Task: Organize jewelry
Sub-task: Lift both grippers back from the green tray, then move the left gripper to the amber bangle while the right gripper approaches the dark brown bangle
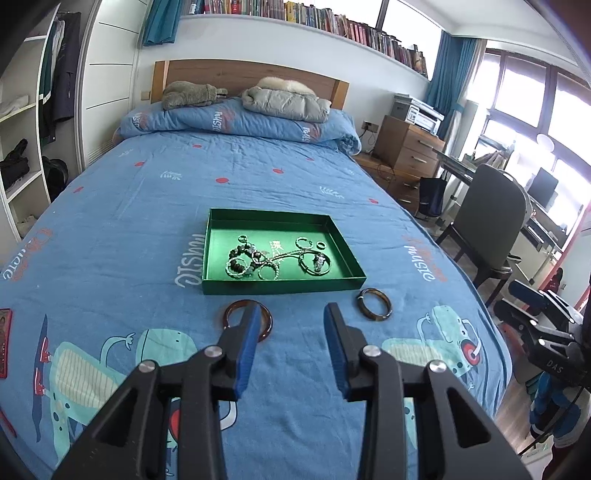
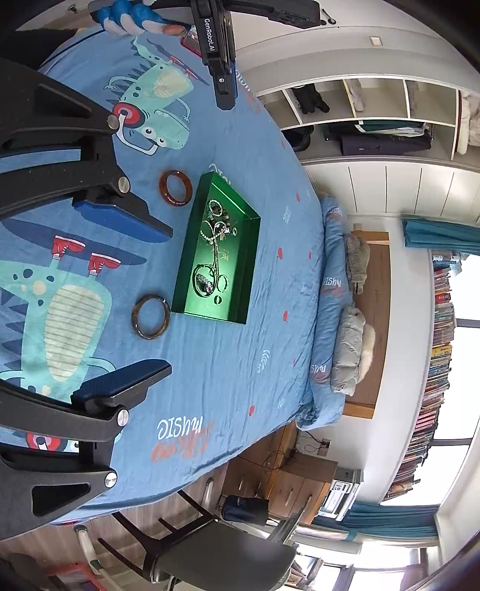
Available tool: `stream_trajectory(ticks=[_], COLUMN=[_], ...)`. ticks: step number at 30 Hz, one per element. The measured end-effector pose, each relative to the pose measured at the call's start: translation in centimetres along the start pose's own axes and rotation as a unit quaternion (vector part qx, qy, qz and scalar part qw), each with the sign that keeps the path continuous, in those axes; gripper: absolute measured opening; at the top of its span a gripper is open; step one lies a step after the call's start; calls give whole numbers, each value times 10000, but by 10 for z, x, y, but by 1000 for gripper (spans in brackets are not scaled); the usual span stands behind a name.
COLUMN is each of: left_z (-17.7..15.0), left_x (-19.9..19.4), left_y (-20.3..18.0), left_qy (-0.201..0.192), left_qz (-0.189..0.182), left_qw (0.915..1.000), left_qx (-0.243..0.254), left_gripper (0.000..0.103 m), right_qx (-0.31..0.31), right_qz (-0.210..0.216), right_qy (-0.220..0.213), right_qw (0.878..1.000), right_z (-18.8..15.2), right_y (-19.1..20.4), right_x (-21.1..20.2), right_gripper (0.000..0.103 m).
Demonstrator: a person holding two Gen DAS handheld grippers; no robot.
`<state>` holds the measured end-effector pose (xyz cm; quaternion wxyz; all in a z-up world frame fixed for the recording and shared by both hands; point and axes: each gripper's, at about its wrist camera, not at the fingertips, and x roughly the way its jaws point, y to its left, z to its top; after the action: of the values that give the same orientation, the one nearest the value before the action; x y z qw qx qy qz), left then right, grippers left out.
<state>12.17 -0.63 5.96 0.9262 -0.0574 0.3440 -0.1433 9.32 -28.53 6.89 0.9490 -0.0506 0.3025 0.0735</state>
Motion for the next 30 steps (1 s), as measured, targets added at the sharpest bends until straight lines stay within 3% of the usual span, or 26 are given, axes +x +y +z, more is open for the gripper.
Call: stream_trajectory(ticks=[8, 16, 30], left_z=[-7, -11, -24], left_x=[-21, -21, 3], left_y=[2, 14, 54], left_qy=[-137, -154, -36], left_qz=[2, 50, 794], left_qw=[9999, 9998, 9965], left_qx=[-30, -112, -250], left_gripper=[34, 34, 34], right_qx=[81, 230, 429], right_qz=[-10, 1, 10], right_qy=[-147, -111, 192], right_qw=[9999, 9997, 9989], right_z=[-8, -15, -30], right_y=[1, -4, -11], right_x=[-20, -14, 23], right_gripper=[66, 66, 67])
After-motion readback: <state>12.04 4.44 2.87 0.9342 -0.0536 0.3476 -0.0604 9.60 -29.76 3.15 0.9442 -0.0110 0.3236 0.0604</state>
